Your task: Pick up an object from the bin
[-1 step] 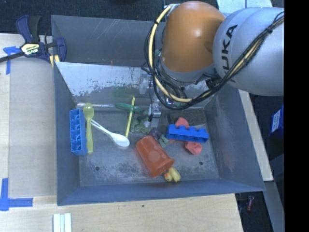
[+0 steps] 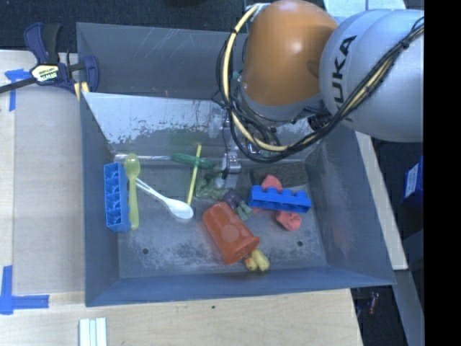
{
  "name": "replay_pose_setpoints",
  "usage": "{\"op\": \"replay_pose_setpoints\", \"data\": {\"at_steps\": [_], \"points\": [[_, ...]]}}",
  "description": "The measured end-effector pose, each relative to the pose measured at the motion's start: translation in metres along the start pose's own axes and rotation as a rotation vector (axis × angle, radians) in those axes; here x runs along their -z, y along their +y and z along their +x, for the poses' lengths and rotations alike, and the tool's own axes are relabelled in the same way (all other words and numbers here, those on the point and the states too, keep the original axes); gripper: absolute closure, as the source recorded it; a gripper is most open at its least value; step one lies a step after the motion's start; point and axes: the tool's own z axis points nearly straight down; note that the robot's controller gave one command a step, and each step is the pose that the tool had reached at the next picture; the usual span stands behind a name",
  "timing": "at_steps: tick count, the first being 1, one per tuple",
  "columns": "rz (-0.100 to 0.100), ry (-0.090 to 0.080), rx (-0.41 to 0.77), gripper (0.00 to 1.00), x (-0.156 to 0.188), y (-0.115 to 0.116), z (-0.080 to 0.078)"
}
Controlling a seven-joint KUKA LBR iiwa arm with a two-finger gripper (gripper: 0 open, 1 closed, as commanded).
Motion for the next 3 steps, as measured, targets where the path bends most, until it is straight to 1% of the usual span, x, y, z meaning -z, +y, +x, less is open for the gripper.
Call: {"op": "replay_pose_setpoints", "data": {"at_steps": [1, 2, 3], "points": [[0.000, -0.006, 0.082, 0.00, -0.065, -0.020, 0.006], [-0.002, -0.007, 0.038, 0.00, -0.049, -0.046, 0.072], [-0.001, -0.013, -0.008, 0.00, -0.097, -0.061, 0.058]]}}
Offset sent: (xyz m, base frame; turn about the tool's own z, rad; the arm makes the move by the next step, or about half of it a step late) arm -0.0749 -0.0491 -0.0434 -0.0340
